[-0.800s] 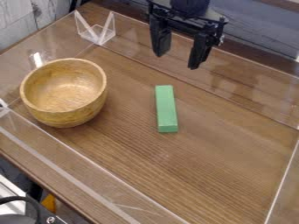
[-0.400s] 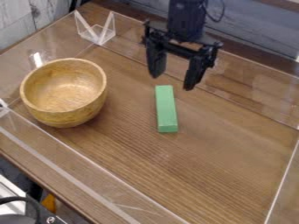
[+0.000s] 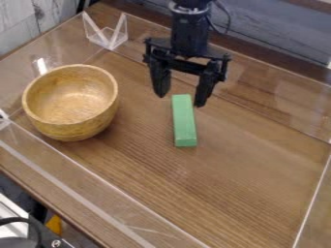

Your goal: Put the green block in the brown bowl

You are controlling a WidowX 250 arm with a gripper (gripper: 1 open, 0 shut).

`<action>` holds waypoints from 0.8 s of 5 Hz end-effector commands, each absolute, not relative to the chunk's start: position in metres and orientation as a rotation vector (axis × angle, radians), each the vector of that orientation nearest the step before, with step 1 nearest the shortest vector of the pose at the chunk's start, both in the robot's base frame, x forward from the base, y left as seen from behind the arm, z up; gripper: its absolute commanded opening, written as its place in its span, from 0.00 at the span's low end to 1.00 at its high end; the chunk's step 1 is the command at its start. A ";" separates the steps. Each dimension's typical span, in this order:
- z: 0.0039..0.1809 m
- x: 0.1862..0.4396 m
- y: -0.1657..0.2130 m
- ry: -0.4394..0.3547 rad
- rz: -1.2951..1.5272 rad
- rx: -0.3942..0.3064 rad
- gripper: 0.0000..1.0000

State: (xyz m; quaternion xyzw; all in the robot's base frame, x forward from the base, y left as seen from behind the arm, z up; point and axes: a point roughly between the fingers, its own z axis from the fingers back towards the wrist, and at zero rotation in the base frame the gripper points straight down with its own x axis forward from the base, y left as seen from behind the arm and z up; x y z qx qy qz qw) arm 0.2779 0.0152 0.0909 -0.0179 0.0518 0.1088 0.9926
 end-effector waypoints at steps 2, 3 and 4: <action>0.082 0.279 0.022 0.040 0.349 -0.047 1.00; 0.075 0.280 0.024 0.015 0.399 -0.046 1.00; 0.068 0.282 0.025 -0.004 0.437 -0.041 1.00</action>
